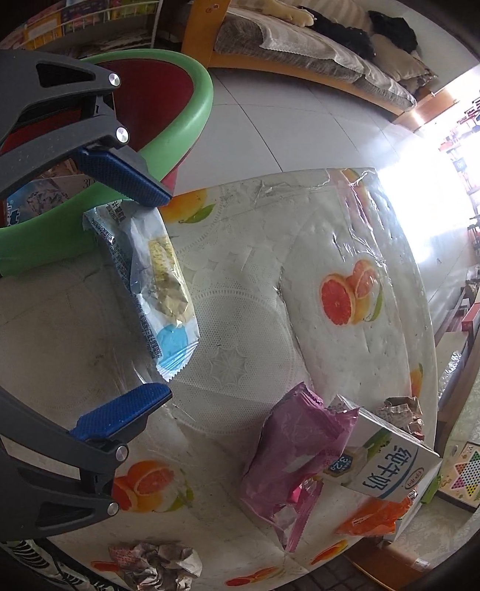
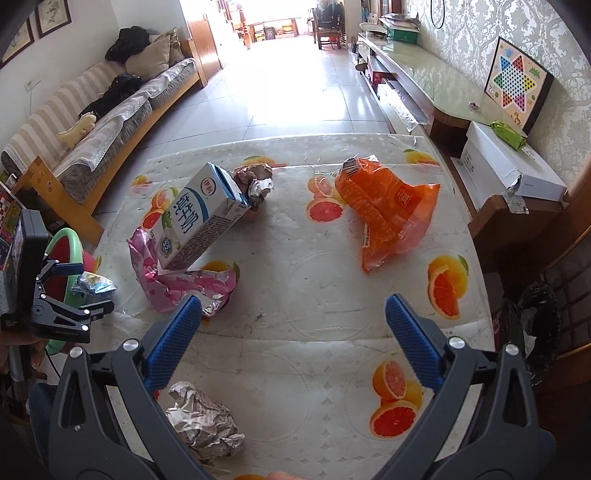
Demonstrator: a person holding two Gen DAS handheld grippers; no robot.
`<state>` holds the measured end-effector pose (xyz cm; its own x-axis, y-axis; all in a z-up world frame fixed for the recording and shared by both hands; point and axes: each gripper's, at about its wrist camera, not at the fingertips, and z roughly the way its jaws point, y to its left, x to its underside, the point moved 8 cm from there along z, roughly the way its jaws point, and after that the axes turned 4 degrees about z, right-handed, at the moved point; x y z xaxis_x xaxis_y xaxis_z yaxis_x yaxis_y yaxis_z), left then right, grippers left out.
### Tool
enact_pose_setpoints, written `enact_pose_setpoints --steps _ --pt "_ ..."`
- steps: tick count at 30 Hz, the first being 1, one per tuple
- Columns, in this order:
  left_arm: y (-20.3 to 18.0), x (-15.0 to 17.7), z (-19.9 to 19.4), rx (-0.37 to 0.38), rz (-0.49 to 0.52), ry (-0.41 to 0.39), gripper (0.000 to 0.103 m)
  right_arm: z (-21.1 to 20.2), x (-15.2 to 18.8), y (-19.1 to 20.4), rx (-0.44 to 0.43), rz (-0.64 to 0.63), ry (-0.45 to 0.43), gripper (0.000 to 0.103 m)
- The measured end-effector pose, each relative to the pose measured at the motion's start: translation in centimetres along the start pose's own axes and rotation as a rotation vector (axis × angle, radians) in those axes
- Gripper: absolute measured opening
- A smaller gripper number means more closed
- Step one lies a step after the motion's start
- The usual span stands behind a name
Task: Collect trash
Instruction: 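Grasp the blue-white snack wrapper with the left gripper, then lift the snack wrapper with the left gripper while the right grasps the orange bag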
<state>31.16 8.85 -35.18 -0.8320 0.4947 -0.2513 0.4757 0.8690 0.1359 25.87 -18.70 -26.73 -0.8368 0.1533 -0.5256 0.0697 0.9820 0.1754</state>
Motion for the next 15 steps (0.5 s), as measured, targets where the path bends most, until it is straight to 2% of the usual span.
enact_pose_setpoints --steps 3,5,7,10,15 --pt "0.1 0.1 -0.2 -0.005 -0.009 -0.012 0.076 0.3 0.0 -0.1 0.002 -0.001 0.004 0.098" --pt "0.1 0.0 -0.4 -0.008 -0.01 -0.022 0.063 0.4 0.1 0.0 0.0 -0.003 0.007 0.098" --pt "-0.2 0.3 -0.1 0.039 -0.018 -0.012 0.051 0.5 0.2 0.2 -0.003 -0.007 0.008 0.098" --pt "-1.0 0.4 -0.3 0.033 0.006 -0.018 0.048 0.5 0.1 0.4 -0.007 -0.018 0.005 0.098" --pt "-2.0 0.0 -1.9 0.037 -0.008 -0.059 0.038 0.7 -0.7 0.1 0.025 -0.055 -0.014 0.098"
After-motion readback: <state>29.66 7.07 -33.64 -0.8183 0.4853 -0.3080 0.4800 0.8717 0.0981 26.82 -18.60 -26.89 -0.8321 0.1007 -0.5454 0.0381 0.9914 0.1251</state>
